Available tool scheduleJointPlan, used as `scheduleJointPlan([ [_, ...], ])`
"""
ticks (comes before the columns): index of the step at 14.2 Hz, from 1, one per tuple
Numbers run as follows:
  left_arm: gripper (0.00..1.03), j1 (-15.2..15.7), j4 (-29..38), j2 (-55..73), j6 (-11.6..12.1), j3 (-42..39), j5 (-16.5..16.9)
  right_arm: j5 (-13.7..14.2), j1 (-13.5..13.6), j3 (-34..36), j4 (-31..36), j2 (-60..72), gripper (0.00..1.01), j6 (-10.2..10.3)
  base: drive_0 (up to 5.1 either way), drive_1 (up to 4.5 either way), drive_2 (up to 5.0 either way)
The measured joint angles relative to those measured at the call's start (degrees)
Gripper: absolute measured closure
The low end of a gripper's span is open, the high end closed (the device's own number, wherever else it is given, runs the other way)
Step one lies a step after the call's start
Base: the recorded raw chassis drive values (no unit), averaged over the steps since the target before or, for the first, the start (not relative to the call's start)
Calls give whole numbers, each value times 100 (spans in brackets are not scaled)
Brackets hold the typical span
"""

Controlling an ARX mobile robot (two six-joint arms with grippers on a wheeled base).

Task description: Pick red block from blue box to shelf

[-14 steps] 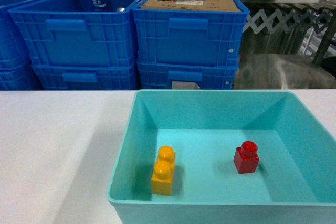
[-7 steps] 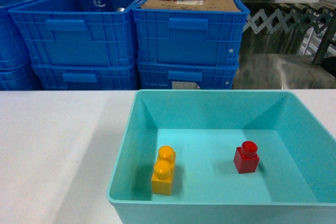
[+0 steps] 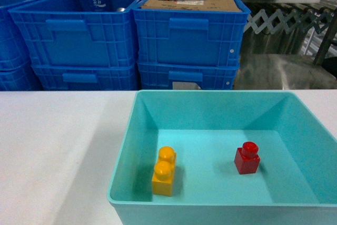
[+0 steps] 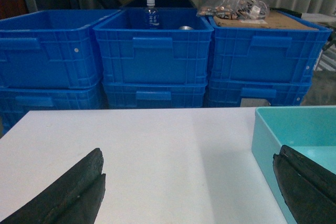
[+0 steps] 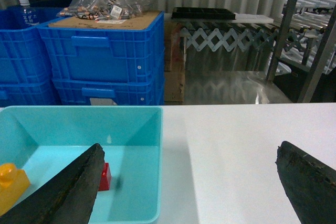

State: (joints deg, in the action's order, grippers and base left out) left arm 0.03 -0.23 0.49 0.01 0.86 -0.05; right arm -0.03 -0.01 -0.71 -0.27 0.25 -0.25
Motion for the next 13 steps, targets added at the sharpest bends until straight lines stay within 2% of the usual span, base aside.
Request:
scheduleJointPlan([
  [13,5,0,0,0,0,0,0,0,0,0,0,0,3,0,0,0,0],
])
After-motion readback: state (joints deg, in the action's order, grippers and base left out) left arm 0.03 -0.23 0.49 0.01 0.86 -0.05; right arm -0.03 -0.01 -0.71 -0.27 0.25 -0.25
